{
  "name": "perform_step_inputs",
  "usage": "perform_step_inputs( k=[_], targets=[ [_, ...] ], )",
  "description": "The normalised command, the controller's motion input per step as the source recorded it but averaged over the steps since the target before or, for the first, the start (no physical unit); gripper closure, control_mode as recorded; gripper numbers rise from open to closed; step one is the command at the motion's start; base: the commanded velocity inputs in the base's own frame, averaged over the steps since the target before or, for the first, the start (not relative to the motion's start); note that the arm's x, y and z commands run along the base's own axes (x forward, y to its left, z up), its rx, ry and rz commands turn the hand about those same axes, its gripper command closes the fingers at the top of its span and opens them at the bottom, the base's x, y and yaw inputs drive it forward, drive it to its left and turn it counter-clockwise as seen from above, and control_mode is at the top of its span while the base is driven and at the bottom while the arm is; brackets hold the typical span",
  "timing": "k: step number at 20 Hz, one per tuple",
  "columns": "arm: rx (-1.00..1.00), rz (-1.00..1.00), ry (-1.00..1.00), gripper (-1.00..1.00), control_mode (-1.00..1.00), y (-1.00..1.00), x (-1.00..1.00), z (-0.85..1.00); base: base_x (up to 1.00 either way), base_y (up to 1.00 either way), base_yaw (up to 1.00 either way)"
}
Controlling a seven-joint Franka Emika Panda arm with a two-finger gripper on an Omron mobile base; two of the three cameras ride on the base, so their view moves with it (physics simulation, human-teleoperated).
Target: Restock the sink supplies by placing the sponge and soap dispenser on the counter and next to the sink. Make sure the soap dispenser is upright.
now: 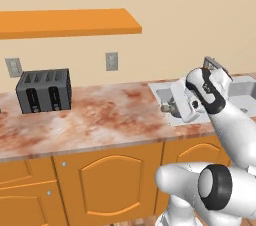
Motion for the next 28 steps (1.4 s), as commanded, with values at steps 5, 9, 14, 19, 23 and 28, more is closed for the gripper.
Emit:
perform_step_inputs(
  k=[5,9,14,19,23,28],
  targets=[
    [0.34,-0.09,0.03,1.00,-1.00,0.26,0.05,0.00,0.00,0.00,0.00],
    [0.28,-0.09,0.00,1.00,-1.00,0.39,0.04,0.00,0.00,0.00,0.00],
    [0.26,-0.09,0.00,1.00,-1.00,0.41,0.05,-0.04,0.00,0.00,0.00],
    [0.25,-0.09,0.00,1.00,-1.00,0.29,0.25,0.00,0.00,0.00,0.00],
    [0.14,-0.04,0.00,1.00,-1.00,-0.03,0.48,-0.12,0.00,0.00,0.00],
    [0.02,0.00,0.00,1.00,-1.00,-0.27,0.49,-0.23,0.00,0.00,0.00]
  ],
)
